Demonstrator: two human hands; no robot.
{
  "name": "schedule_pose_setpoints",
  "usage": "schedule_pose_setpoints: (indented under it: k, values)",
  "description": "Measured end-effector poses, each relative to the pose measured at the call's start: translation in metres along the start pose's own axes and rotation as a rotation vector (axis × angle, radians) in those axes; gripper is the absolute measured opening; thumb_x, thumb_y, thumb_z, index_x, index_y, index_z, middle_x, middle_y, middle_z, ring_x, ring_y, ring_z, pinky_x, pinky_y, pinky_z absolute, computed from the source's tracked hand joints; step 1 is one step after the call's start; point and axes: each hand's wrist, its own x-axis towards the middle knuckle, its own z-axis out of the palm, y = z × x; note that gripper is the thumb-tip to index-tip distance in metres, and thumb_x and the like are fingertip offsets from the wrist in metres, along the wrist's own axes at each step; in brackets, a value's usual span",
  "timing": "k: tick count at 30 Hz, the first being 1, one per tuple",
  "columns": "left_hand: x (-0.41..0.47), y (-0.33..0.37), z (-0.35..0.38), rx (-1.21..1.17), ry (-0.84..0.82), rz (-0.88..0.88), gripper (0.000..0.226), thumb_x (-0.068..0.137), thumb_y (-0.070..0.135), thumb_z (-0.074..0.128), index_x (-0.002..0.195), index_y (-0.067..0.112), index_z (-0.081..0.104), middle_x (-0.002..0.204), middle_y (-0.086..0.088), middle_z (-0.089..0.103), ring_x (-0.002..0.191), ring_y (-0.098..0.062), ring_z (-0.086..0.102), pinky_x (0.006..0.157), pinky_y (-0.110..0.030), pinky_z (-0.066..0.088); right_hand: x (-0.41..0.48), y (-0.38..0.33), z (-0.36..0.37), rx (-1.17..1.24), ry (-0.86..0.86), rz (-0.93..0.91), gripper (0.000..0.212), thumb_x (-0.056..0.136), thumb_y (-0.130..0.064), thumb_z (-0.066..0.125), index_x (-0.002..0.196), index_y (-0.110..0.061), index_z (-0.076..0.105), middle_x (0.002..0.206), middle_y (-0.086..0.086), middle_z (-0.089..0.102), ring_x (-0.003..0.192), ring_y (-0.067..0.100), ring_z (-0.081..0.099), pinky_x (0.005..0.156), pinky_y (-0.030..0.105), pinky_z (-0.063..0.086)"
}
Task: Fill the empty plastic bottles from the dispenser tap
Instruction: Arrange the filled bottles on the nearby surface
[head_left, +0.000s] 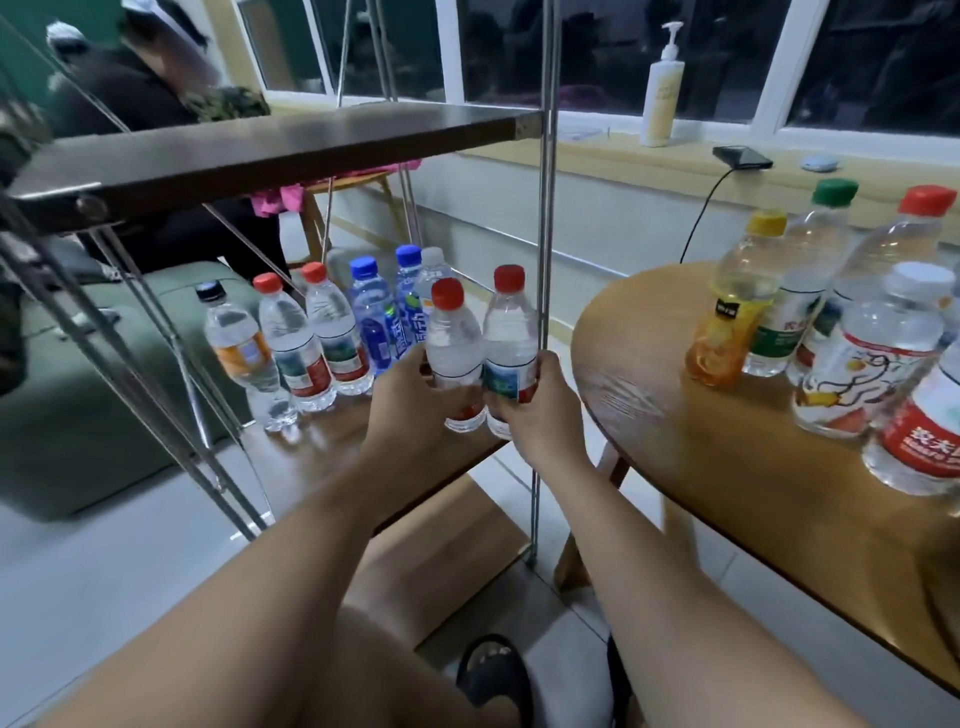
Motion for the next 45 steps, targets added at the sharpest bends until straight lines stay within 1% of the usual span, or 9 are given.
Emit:
schedule_pose_setpoints:
  k: [3, 8, 14, 22, 26, 30, 34, 40, 45]
  values:
    - [0.015, -0.019, -0.008, 0.018, 0.067, -0.07, 0.052, 0.073, 0.033, 0.1, 0.116, 0.028, 0.072, 0.097, 0.018, 0.078, 0.084, 0.01, 0.07, 0.072, -0.019, 0.054, 0.009, 0.011, 0.032, -0.004, -0.087, 0.051, 0.062, 0.088, -0.028, 0.091, 0.137, -0.022, 0.053, 0.135, 0.001, 0.07, 0.123, 0.027, 0.068, 0.086, 0.025, 0.047]
    - [0.026, -0.051, -0.016, 0.003, 0.154, -0.164, 0.047, 0.072, 0.023, 0.099, 0.112, 0.026, 0.073, 0.09, 0.021, 0.074, 0.074, 0.019, 0.066, 0.057, -0.003, 0.046, 0.027, 0.014, 0.068, -0.016, -0.159, 0.041, 0.064, 0.092, -0.018, 0.087, 0.145, -0.02, 0.052, 0.139, -0.001, 0.069, 0.123, 0.016, 0.064, 0.071, -0.004, 0.036]
    - [0.038, -0.069, -0.023, -0.029, 0.284, -0.221, 0.049, 0.077, 0.027, 0.096, 0.118, 0.027, 0.071, 0.1, 0.016, 0.074, 0.095, -0.008, 0.072, 0.081, -0.027, 0.054, 0.047, 0.018, 0.104, -0.019, -0.174, -0.037, 0.069, 0.085, -0.018, 0.093, 0.144, -0.024, 0.058, 0.134, 0.003, 0.07, 0.127, 0.022, 0.067, 0.103, 0.035, 0.059]
    - [0.062, -0.084, -0.015, 0.017, 0.429, -0.295, 0.067, 0.08, 0.048, 0.09, 0.137, 0.025, 0.065, 0.143, -0.006, 0.053, 0.12, -0.026, 0.061, 0.111, -0.041, 0.05, 0.059, 0.027, 0.135, -0.035, -0.072, -0.072, 0.066, 0.083, -0.029, 0.096, 0.133, -0.013, 0.055, 0.121, 0.007, 0.06, 0.11, 0.023, 0.062, 0.09, 0.033, 0.054]
    - [0.068, -0.091, -0.014, -0.079, 0.446, -0.304, 0.07, 0.081, 0.048, 0.09, 0.142, 0.028, 0.062, 0.127, 0.0, 0.075, 0.119, -0.026, 0.071, 0.107, -0.045, 0.056, 0.068, 0.03, 0.149, -0.07, -0.071, -0.078, 0.046, 0.085, -0.032, 0.092, 0.112, -0.022, 0.057, 0.11, 0.002, 0.072, 0.103, 0.025, 0.068, 0.084, 0.037, 0.057]
    - [0.072, -0.094, -0.017, -0.145, 0.46, -0.345, 0.072, 0.085, 0.044, 0.09, 0.147, 0.025, 0.058, 0.129, 0.0, 0.075, 0.123, -0.025, 0.068, 0.102, -0.037, 0.052, 0.073, 0.028, 0.152, -0.051, -0.127, -0.02, 0.024, 0.095, -0.015, 0.079, 0.109, -0.021, 0.06, 0.111, 0.001, 0.077, 0.107, 0.024, 0.073, 0.091, 0.035, 0.057]
    - [0.071, -0.093, -0.017, -0.151, 0.469, -0.366, 0.07, 0.087, 0.038, 0.089, 0.147, 0.022, 0.057, 0.127, -0.002, 0.074, 0.119, -0.025, 0.069, 0.105, -0.04, 0.054, 0.073, 0.022, 0.148, -0.023, -0.206, 0.006, 0.032, 0.1, -0.014, 0.071, 0.132, -0.019, 0.065, 0.128, 0.003, 0.076, 0.119, 0.023, 0.071, 0.104, 0.037, 0.056]
    - [0.066, -0.083, -0.017, -0.143, 0.47, -0.435, 0.063, 0.087, 0.034, 0.08, 0.137, 0.017, 0.045, 0.117, -0.009, 0.073, 0.106, -0.035, 0.073, 0.096, -0.05, 0.06, 0.066, 0.02, 0.128, -0.022, -0.264, 0.042, 0.032, 0.1, -0.027, 0.078, 0.13, -0.02, 0.067, 0.128, 0.0, 0.074, 0.117, 0.018, 0.07, 0.092, 0.028, 0.05]
    - [0.058, -0.05, -0.01, -0.157, 0.344, -0.316, 0.023, 0.092, 0.031, 0.078, 0.105, 0.023, 0.061, 0.1, 0.001, 0.073, 0.1, -0.024, 0.072, 0.091, -0.043, 0.059, 0.05, 0.005, 0.081, -0.043, -0.223, -0.032, 0.035, 0.101, -0.031, 0.077, 0.133, -0.021, 0.066, 0.131, -0.001, 0.074, 0.116, 0.017, 0.07, 0.086, 0.018, 0.049]
